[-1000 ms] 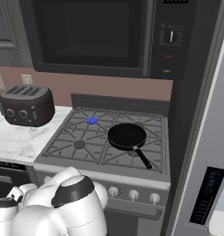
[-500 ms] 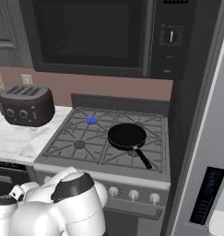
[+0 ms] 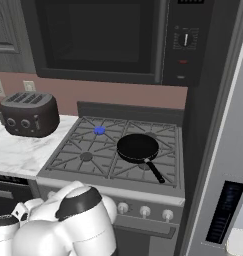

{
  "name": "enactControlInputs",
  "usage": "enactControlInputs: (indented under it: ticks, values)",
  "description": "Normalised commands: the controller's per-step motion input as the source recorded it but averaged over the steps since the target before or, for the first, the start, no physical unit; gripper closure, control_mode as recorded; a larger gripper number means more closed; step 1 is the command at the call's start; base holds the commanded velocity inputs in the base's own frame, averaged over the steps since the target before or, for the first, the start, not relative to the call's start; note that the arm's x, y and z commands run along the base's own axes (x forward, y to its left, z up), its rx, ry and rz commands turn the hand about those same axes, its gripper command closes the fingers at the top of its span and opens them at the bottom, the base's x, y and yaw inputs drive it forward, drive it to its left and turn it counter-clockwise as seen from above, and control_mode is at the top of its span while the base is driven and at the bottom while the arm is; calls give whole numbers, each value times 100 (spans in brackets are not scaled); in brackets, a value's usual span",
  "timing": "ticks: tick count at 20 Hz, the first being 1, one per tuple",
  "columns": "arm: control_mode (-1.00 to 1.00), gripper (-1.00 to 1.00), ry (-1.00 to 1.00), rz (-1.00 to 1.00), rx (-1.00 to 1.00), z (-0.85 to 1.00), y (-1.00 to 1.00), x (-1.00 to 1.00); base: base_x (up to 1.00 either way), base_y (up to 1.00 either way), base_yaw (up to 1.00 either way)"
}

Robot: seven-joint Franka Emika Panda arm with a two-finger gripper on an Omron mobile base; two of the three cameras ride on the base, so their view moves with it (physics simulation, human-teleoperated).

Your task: Turn off the rear left burner of the stove.

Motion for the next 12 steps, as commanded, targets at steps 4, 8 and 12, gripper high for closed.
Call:
enactControlInputs:
  ticks: [4, 8, 12]
  values:
    - [-100, -100, 0, 0, 0, 0, -33, 51, 0, 0, 0]
    - [-100, -100, 0, 0, 0, 0, -40, 43, 0, 0, 0]
    - [-100, -100, 0, 1, 0, 0, -48, 56, 0, 0, 0]
